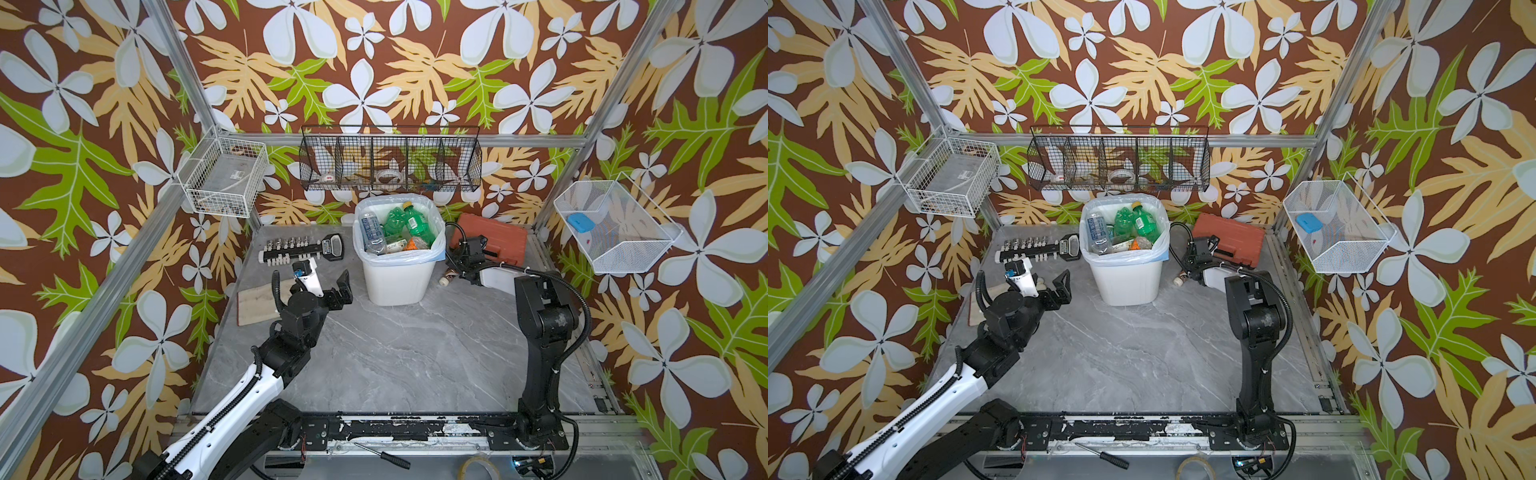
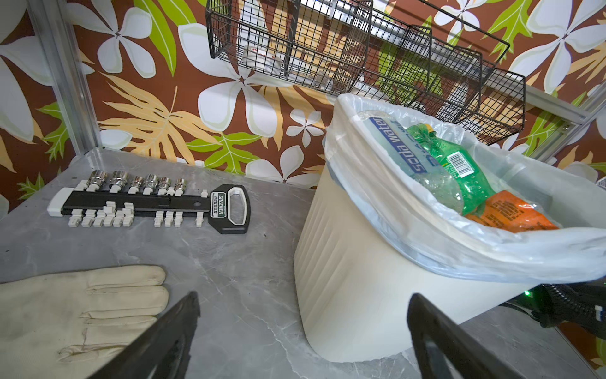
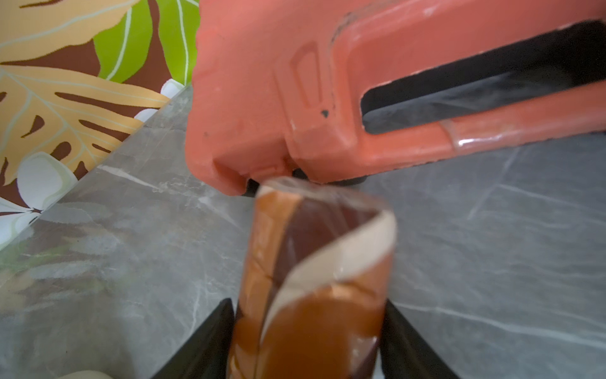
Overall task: Throw the plastic bottles in the bin
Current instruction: 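Close the right gripper around the brown coffee bottle, then lift the coffee bottle and carry it over the bin with the right gripper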
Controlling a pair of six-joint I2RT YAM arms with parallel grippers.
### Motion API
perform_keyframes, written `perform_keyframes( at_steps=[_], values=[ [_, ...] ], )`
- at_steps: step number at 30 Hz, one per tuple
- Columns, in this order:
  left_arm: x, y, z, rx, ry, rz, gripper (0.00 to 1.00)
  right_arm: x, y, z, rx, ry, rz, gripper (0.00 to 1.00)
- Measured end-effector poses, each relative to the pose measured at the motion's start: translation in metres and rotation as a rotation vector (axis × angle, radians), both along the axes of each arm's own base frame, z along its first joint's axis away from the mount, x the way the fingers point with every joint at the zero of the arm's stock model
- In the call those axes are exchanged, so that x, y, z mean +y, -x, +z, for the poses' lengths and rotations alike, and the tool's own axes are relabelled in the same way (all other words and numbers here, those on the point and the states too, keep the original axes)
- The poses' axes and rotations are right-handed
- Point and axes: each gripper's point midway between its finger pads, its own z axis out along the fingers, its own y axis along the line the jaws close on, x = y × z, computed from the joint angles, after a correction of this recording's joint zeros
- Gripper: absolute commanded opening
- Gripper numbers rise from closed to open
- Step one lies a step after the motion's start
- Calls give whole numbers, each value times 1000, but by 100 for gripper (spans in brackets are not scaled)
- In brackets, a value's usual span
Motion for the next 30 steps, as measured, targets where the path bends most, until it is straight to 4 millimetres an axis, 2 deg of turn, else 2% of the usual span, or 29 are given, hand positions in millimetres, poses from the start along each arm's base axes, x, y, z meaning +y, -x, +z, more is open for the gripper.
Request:
perform_keyframes(
  at_steps=[8, 13, 17, 20, 22, 27, 30],
  values=[
    [1, -1, -4, 12, -8, 9, 100, -3, 14, 8, -10, -7, -1, 51],
    [1, -2, -11, 29, -17, 10, 100, -6, 29, 32, -54, 0, 13, 50],
    [-1, -5, -16, 40, -23, 9, 100, -11, 45, 61, -108, 9, 19, 50],
    [-2, -6, -18, 43, -24, 9, 100, -16, 58, 91, -163, 30, 24, 50],
    [-2, -7, -19, 44, -24, 9, 100, -19, 64, 119, -215, 49, 29, 50],
    [-4, -10, -22, 50, -27, 9, 100, -25, 76, 204, -391, 111, 52, 50],
    [-4, -11, -22, 50, -26, 8, 100, -13, 79, 259, -497, 178, 100, 50]
  ],
)
